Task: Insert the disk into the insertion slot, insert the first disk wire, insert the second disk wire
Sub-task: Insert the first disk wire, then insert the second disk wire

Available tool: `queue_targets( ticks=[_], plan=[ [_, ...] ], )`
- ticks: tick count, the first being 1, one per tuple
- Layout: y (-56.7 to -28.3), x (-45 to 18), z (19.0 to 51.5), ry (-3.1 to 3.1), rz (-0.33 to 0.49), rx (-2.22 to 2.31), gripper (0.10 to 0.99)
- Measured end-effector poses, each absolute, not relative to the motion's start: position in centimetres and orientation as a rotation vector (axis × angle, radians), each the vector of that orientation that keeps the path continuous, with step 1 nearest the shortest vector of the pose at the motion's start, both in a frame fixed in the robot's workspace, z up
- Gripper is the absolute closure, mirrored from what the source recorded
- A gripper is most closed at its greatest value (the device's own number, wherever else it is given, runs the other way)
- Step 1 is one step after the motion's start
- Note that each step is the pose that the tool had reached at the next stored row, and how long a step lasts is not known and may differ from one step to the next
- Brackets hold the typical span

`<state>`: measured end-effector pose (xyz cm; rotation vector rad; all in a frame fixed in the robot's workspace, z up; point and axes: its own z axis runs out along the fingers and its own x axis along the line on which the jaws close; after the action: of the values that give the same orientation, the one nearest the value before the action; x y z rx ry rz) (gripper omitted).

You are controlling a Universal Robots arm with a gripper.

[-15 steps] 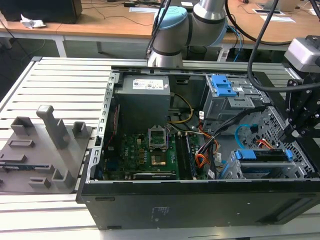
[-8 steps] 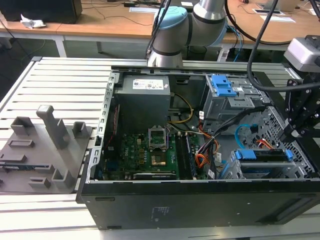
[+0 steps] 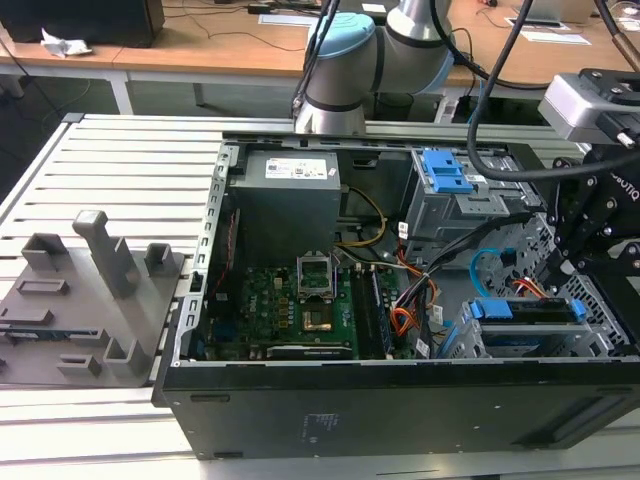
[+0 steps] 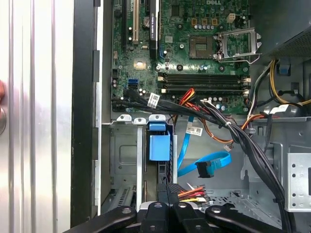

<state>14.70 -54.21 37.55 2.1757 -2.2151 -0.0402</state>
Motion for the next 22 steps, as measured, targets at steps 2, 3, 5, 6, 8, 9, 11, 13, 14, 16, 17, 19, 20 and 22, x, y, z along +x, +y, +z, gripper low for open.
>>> queue_targets(
  ticks=[2,3,5,6,8,9,11,13,14,16,17,19,20,22],
  plan=[
    [-54.21,14.66,37.55,-2.215,-0.04,2.175,0.98],
    [-54.21,14.65,37.55,-2.215,-0.04,2.176,0.98],
    [-54.21,14.63,37.55,-2.215,-0.04,2.176,0.98],
    [-54.21,14.63,37.55,-2.215,-0.04,2.176,0.98],
    [-54.21,14.61,37.55,-2.215,-0.04,2.175,0.98],
    [-54.21,14.61,37.55,-2.215,-0.04,2.176,0.98],
    [-54.21,14.58,37.55,-2.215,-0.04,2.175,0.98],
    [-54.21,14.56,37.55,-2.215,-0.04,2.176,0.973],
    [-54.21,14.56,37.55,-2.215,-0.04,2.176,0.918],
    [-54.21,14.55,37.55,-2.215,-0.04,2.176,0.851],
    [-54.21,14.54,37.55,-2.215,-0.04,2.176,0.784],
    [-53.91,14.52,37.55,-2.216,-0.04,2.175,0.784],
    [-53.76,14.52,37.55,-2.216,-0.04,2.175,0.784],
    [-53.33,14.53,37.55,-2.215,-0.04,2.176,0.784]
  ],
)
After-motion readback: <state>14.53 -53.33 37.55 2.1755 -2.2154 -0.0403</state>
